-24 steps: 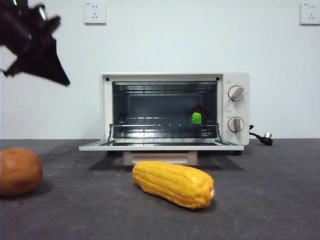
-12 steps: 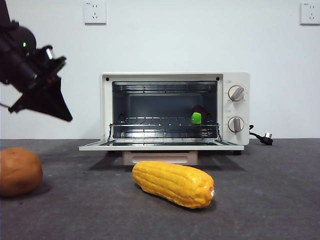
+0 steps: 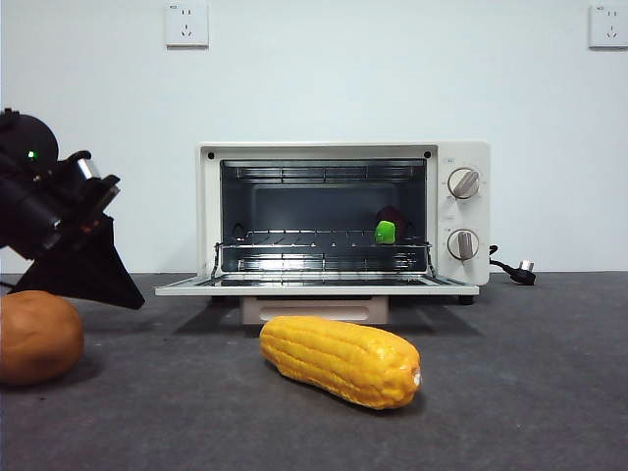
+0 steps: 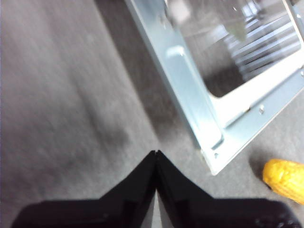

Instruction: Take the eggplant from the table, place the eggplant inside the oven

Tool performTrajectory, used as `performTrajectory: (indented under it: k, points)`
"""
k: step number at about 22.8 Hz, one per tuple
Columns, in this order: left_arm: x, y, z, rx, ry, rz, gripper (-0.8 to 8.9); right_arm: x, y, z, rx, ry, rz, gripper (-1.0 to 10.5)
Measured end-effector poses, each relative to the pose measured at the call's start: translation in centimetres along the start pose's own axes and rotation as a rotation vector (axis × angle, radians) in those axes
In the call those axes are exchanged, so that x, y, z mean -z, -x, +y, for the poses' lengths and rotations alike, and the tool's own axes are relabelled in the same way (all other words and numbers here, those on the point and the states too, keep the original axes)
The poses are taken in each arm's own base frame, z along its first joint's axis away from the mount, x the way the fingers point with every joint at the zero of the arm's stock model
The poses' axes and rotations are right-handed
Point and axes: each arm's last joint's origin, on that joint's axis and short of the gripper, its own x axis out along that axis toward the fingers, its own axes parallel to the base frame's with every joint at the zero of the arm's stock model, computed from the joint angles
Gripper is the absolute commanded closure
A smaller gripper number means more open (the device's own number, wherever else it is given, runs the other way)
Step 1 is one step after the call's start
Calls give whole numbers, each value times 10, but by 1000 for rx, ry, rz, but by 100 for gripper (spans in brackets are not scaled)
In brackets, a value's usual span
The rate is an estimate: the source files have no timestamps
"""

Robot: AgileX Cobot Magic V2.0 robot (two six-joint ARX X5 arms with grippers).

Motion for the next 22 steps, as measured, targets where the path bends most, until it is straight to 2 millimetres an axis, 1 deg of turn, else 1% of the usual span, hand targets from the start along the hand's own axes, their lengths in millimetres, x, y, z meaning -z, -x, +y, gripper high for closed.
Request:
performTrajectory:
  k: [4,14,22]
  points:
    - [4,-5,-1,17,-6,-10,820,0,0,0,0,-8,0,959]
    - [1,-18,-16,41,-51,-6,822,0,0,0,0,-19,0,959]
    - [7,-34,-14,80,-39,30,821,0,0,0,0,-23,0,958]
